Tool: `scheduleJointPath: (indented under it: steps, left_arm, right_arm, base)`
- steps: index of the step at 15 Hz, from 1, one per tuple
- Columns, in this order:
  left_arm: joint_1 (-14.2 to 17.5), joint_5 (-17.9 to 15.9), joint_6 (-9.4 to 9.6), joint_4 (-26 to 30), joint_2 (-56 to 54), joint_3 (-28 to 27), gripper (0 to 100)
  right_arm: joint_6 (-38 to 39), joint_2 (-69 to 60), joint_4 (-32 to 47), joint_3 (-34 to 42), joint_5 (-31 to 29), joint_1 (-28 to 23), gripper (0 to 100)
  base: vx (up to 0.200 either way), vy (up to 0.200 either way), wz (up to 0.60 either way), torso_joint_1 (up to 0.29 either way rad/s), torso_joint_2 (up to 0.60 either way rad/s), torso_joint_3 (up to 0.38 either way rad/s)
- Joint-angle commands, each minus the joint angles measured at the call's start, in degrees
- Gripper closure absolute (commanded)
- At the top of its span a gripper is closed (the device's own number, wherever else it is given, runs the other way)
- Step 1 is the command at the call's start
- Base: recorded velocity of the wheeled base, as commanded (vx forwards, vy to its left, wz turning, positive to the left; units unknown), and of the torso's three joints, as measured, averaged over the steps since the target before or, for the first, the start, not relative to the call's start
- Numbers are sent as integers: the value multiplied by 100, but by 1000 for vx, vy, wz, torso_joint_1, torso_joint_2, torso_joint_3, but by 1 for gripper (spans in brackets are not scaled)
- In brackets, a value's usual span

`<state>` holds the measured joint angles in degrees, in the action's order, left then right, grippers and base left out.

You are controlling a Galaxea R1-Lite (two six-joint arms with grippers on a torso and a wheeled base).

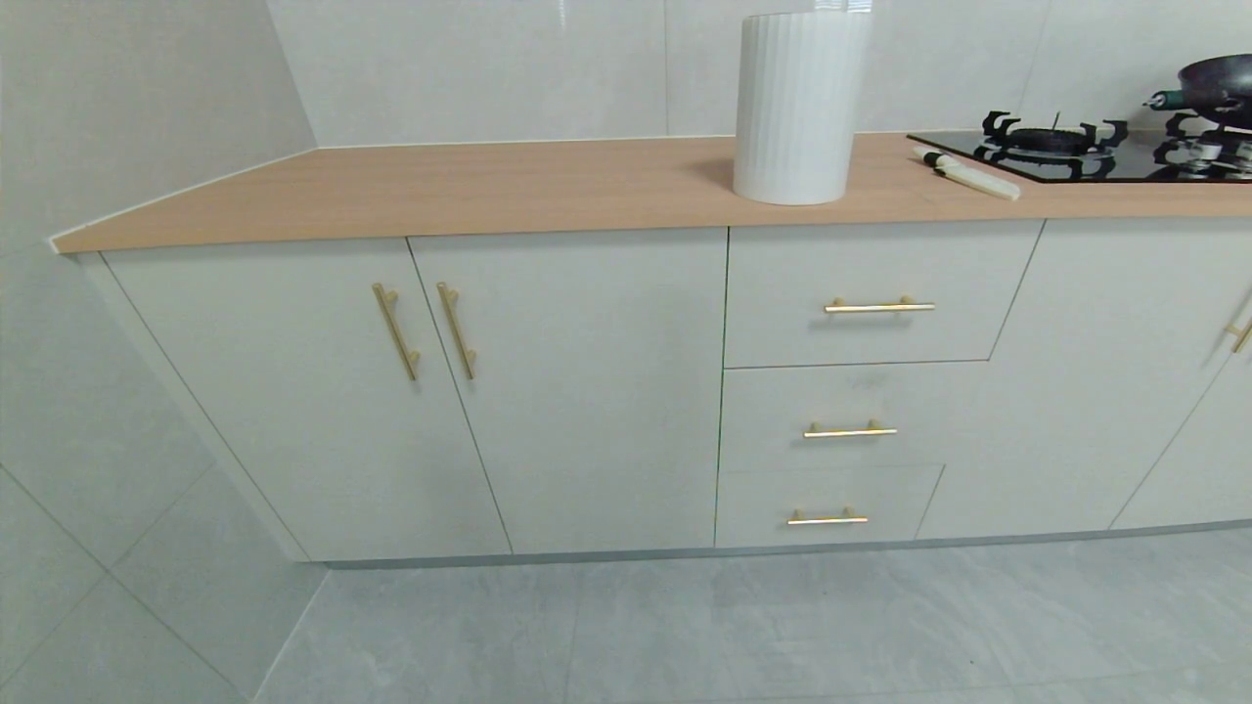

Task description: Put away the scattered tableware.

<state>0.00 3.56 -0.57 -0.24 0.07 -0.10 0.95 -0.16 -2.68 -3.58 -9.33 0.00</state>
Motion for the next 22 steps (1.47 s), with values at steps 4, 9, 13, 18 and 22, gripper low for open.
scheduleJointPath:
  steps: [4, 9, 13, 18, 22]
  left_arm:
    - [0, 4, -4, -2, 1, 1, 0]
    - [0, 4, -4, -2, 1, 1, 0]
    - [0, 4, -4, -2, 10, 1, 0]
    - [0, 4, 5, -2, 1, 1, 0]
    - [0, 4, 5, -2, 1, 1, 0]
  right_arm:
    - [-332, 16, -101, 358, 458, 9, 0]
    - [-745, 16, -110, 358, 686, 0, 0]
    - [-596, 16, 48, 358, 1038, -9, 0]
    - [283, 25, 84, 332, 880, -9, 0]
    - [54, 25, 57, 323, 54, -9, 0]
  base:
    - [0, 0, 0, 0, 0, 0]
    - [0, 0, 0, 0, 0, 0]
    - [0, 0, 0, 0, 0, 0]
    - [0, 0, 0, 0, 0, 0]
    - [0, 0, 0, 0, 0, 0]
